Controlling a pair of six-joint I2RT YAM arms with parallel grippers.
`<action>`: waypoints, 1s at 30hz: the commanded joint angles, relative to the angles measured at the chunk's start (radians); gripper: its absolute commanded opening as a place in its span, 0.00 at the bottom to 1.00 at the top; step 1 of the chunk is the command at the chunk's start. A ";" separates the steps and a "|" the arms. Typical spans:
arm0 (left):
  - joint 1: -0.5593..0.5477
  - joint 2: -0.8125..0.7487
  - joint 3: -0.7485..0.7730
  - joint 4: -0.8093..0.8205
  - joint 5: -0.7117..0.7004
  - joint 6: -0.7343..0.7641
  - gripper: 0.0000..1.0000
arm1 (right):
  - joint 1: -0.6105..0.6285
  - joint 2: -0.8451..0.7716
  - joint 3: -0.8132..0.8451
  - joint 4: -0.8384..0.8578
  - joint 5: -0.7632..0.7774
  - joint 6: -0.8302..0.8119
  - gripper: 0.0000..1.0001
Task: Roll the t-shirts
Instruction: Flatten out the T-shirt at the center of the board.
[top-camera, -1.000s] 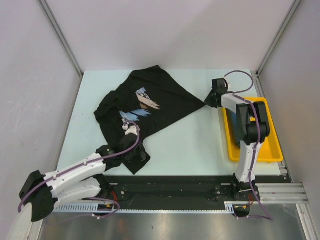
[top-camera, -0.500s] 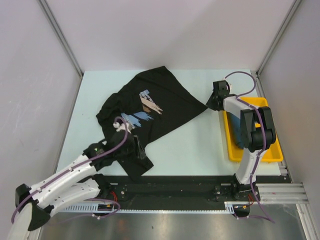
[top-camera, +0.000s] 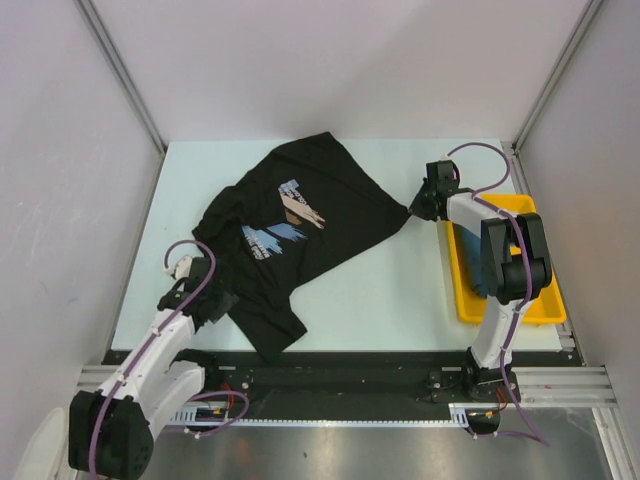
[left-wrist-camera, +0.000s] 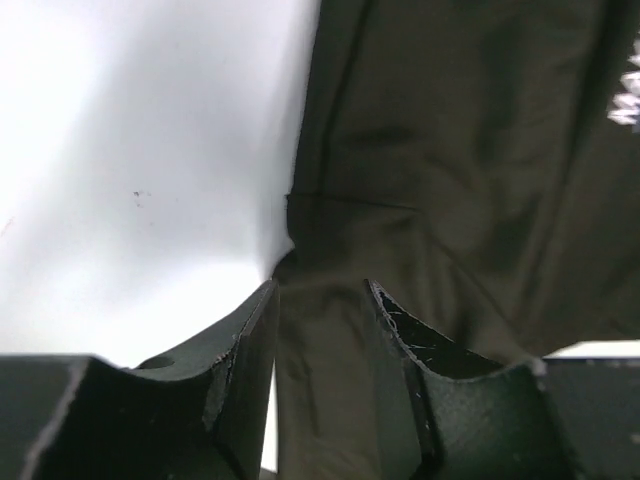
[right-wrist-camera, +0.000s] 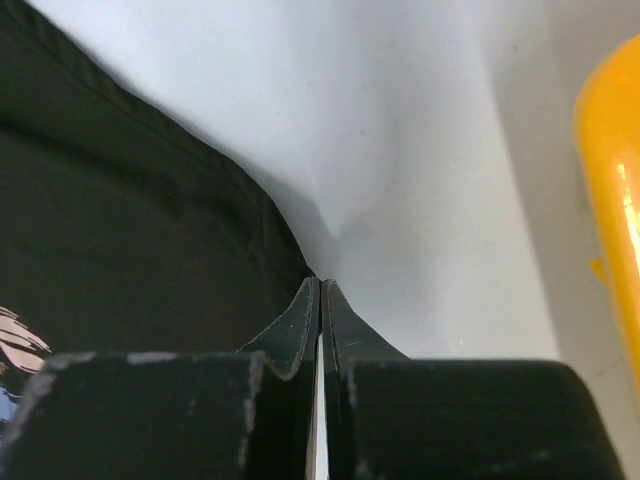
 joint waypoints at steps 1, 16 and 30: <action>0.026 0.015 -0.049 0.185 0.032 -0.016 0.44 | 0.002 -0.021 0.005 0.042 -0.020 0.007 0.00; 0.036 0.119 -0.021 0.150 -0.113 -0.039 0.52 | 0.007 -0.002 0.005 0.058 -0.061 0.011 0.00; 0.033 0.040 0.093 0.179 -0.053 0.070 0.00 | -0.010 -0.063 0.022 0.075 -0.102 0.000 0.00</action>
